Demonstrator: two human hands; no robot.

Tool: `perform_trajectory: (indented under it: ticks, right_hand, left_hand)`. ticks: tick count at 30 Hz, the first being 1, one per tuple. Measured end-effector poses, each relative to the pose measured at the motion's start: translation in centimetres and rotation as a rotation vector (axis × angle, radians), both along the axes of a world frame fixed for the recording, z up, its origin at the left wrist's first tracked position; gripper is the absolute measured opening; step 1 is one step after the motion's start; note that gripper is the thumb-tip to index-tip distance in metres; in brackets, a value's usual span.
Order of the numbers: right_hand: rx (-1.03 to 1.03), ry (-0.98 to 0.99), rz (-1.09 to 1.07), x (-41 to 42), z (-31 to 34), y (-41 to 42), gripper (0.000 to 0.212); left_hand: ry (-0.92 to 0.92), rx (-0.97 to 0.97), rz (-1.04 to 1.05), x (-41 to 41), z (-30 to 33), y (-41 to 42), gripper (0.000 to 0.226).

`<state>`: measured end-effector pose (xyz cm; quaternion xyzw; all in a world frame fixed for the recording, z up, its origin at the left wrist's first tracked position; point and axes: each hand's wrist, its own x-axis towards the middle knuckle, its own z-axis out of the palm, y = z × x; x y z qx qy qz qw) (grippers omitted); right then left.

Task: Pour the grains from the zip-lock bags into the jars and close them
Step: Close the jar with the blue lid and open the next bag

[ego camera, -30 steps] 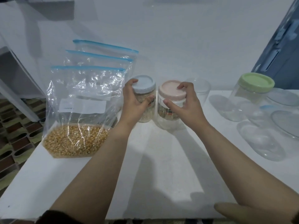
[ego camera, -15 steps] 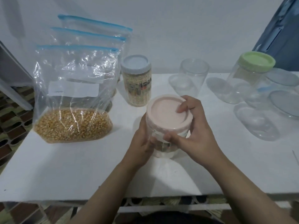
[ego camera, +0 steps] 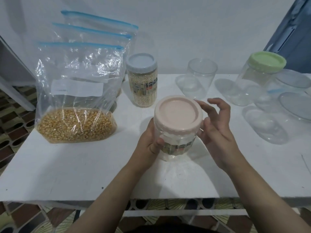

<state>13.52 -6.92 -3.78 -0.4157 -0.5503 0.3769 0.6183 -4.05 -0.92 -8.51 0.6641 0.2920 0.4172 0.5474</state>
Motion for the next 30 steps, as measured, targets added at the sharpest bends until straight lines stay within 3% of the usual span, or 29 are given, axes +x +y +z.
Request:
perform_trajectory:
  ticks: [2, 5, 9, 12, 17, 22, 25, 30]
  right_hand:
    - [0.033, -0.063, -0.044, -0.5, 0.3, 0.0, 0.036]
    - [0.024, -0.22, 0.015, -1.5, 0.9, 0.0, 0.058]
    - [0.023, -0.171, 0.028, -0.5, 0.9, -0.4, 0.059]
    - [0.018, -0.262, 0.006, -0.7, 1.1, -0.2, 0.078]
    - [0.034, -0.262, 0.066, -0.2, 1.5, -0.3, 0.053]
    - [-0.032, -0.443, -0.025, -1.8, 2.7, 0.2, 0.083]
    - [-0.045, -0.511, -0.008, -1.2, 3.6, 1.3, 0.078]
    - [0.022, -0.146, 0.175, 0.4, 5.2, 2.4, 0.05]
  left_hand:
    - [0.01, 0.005, 0.012, 0.0, 0.1, 0.0, 0.083]
    - [-0.002, 0.019, 0.019, -0.1, -0.2, 0.3, 0.093]
    - [0.003, 0.007, 0.017, 0.1, -0.4, 0.5, 0.096]
    - [0.001, 0.007, 0.012, 0.2, -0.4, 0.6, 0.101]
    - [-0.004, 0.019, 0.011, 0.2, -0.4, 0.8, 0.105]
    - [0.043, -0.028, 0.005, 0.6, 0.1, 1.3, 0.088]
    - [0.011, -0.013, 0.004, 0.6, 0.5, 1.5, 0.092]
    - [0.013, 0.026, -0.014, 0.2, -0.3, 1.7, 0.102]
